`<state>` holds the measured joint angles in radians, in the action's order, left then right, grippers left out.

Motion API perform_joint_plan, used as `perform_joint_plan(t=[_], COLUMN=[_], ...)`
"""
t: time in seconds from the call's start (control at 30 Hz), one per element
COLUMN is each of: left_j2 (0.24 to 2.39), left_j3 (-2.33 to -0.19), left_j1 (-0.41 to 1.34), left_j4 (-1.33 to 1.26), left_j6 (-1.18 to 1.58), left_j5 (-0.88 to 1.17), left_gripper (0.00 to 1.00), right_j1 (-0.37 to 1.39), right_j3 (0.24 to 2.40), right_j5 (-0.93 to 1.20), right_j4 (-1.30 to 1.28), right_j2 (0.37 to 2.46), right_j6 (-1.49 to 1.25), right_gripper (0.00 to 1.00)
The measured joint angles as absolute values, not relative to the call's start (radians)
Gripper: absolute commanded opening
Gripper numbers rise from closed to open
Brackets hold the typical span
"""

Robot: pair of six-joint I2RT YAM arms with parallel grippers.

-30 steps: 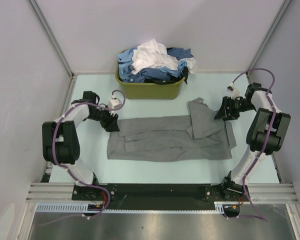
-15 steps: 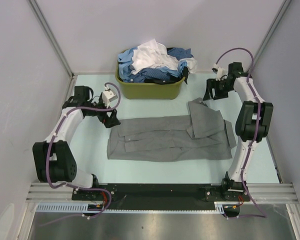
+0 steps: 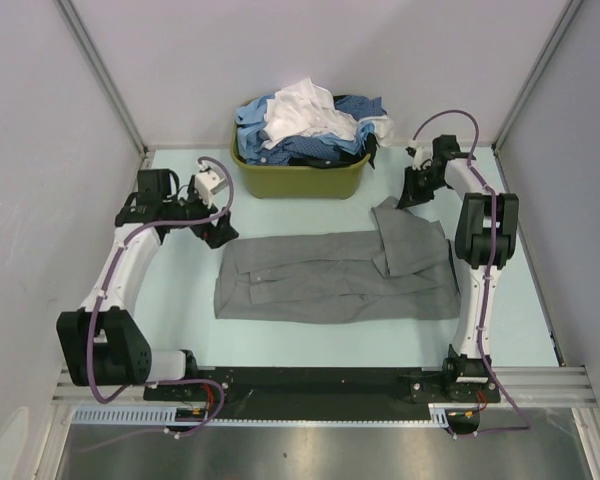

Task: Fold and stack the long sleeve shirts
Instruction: Fold the shirt

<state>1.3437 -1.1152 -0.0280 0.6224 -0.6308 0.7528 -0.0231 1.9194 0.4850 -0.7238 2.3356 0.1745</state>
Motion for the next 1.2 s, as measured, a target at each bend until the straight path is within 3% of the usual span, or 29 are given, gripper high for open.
perform_joint_plan(t=[0.23, 0.5, 0.63, 0.8, 0.83, 0.9, 0.97, 1.2], left_j2=[1.210, 0.985, 0.969, 0.957, 0.955, 0.957, 0.968, 0.980], left_j3=[-1.095, -1.077, -1.075, -1.019, -0.996, -0.953, -0.914, -0.861], left_j1=[-0.028, -0.006, 0.136, 0.429, 0.488, 0.598, 0.690, 0.733], left_j4=[0.470, 0.362, 0.362, 0.319, 0.297, 0.264, 0.232, 0.162], left_j6=[-0.511, -0.525, -0.553, -0.543, -0.531, -0.516, -0.496, -0.445], left_j5=[0.632, 0.717, 0.741, 0.710, 0.700, 0.663, 0.636, 0.584], left_gripper=[0.99, 0.99, 0.98, 0.99, 0.99, 0.99, 0.99, 1.00], right_j1=[-0.041, -0.066, -0.008, 0.088, 0.115, 0.168, 0.224, 0.251], right_j3=[1.864, 1.701, 1.546, 1.374, 1.335, 1.269, 1.205, 1.100], right_j5=[0.612, 0.749, 0.785, 0.768, 0.756, 0.713, 0.656, 0.420], right_j4=[-0.776, -0.899, -0.956, -0.999, -0.996, -0.988, -0.963, -0.855], right_j2=[2.247, 1.723, 1.442, 1.284, 1.257, 1.200, 1.138, 1.170], right_j6=[0.215, 0.419, 0.527, 0.559, 0.550, 0.530, 0.508, 0.625], right_gripper=[0.00, 0.00, 0.00, 0.00, 0.03, 0.26, 0.59, 0.66])
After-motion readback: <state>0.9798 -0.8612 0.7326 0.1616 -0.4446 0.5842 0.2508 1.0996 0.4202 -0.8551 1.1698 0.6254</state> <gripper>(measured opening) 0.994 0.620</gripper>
